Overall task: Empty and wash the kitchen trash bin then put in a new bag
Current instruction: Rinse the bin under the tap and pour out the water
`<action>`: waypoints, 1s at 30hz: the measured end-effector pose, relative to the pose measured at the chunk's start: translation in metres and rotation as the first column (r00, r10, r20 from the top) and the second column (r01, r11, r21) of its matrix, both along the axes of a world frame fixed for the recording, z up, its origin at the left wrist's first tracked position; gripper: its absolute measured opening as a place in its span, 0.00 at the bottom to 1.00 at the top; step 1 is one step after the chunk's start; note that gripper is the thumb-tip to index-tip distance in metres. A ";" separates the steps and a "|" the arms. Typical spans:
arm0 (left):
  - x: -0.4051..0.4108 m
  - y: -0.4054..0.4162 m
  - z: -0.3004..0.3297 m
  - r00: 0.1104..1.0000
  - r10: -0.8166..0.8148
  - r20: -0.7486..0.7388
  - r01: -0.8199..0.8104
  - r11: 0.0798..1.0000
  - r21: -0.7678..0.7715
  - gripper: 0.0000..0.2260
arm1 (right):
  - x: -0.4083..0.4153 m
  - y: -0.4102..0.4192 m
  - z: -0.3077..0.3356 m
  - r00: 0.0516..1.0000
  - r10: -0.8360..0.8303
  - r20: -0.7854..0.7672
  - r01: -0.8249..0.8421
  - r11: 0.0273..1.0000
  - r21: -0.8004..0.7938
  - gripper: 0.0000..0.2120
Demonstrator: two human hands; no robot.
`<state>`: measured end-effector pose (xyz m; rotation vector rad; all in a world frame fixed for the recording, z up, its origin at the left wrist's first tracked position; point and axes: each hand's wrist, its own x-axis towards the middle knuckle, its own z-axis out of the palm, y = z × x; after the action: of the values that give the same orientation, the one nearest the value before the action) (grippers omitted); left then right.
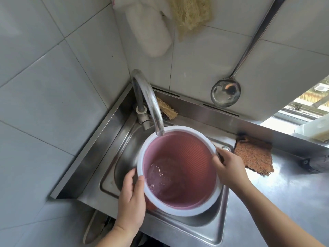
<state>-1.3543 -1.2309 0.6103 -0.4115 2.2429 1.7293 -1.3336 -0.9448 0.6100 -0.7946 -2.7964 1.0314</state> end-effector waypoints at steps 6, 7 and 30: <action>-0.041 0.036 0.035 0.978 -0.197 -0.066 0.198 0.980 0.005 0.10 | 0.007 0.009 -0.016 0.976 -0.193 0.098 0.204 0.970 -0.128 0.14; -0.051 0.039 0.032 0.982 -0.181 -0.051 0.182 0.983 0.018 0.10 | 0.003 0.009 -0.017 0.972 -0.204 0.117 0.220 0.965 -0.145 0.14; -0.032 0.021 0.002 0.888 0.055 0.457 -0.206 0.936 0.287 0.10 | -0.029 -0.025 0.087 0.955 -0.287 -0.072 0.256 0.923 -0.286 0.15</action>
<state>-1.3868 -1.2099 0.6127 -0.8040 1.6049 1.8089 -1.3624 -0.9698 0.6967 -1.0791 -2.3903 1.3768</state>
